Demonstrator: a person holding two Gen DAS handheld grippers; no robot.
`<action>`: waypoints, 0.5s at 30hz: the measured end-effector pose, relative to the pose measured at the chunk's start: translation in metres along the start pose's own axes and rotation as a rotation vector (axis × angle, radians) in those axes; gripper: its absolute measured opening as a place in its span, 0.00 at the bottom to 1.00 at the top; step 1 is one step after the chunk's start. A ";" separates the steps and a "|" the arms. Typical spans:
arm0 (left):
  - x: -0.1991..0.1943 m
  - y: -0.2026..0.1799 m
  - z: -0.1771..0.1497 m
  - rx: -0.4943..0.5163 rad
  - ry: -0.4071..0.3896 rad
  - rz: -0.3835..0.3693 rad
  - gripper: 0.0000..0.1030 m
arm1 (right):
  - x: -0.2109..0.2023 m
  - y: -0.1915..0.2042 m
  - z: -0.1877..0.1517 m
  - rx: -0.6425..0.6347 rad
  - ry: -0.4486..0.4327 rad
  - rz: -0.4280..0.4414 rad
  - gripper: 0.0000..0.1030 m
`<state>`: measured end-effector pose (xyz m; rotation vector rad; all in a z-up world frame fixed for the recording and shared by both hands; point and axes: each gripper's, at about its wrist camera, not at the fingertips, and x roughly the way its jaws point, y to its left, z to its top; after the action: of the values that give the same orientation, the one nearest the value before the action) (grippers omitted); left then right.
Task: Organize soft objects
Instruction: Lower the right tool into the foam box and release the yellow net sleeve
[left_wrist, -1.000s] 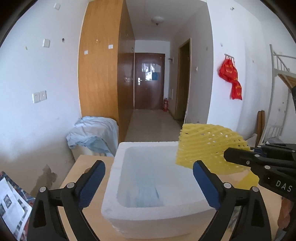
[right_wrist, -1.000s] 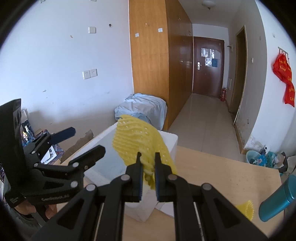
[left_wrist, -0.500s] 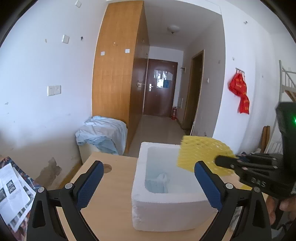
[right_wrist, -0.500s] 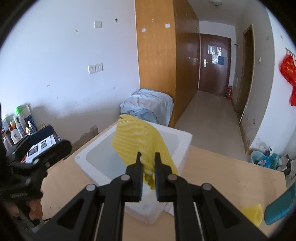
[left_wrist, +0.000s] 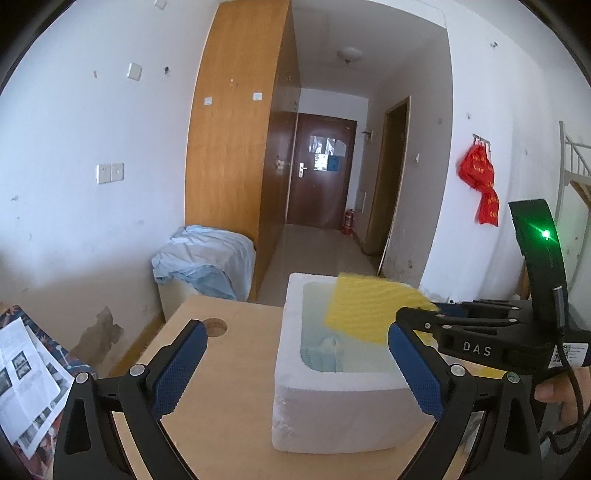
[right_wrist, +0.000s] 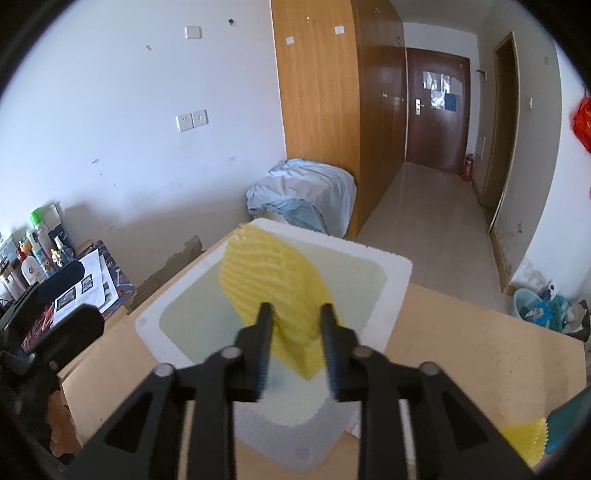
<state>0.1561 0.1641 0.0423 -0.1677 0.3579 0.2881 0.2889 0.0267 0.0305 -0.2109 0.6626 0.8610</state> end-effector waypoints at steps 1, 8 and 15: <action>0.000 0.000 -0.001 0.000 0.001 0.000 0.96 | -0.002 0.000 0.000 -0.001 -0.005 0.001 0.41; -0.001 0.001 -0.001 -0.002 0.006 -0.012 0.96 | -0.012 0.001 0.000 0.017 -0.028 0.007 0.51; -0.011 -0.005 -0.003 0.007 0.004 -0.040 0.96 | -0.031 0.003 -0.006 0.026 -0.044 -0.018 0.62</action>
<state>0.1469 0.1560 0.0438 -0.1685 0.3587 0.2473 0.2693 0.0063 0.0457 -0.1733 0.6296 0.8374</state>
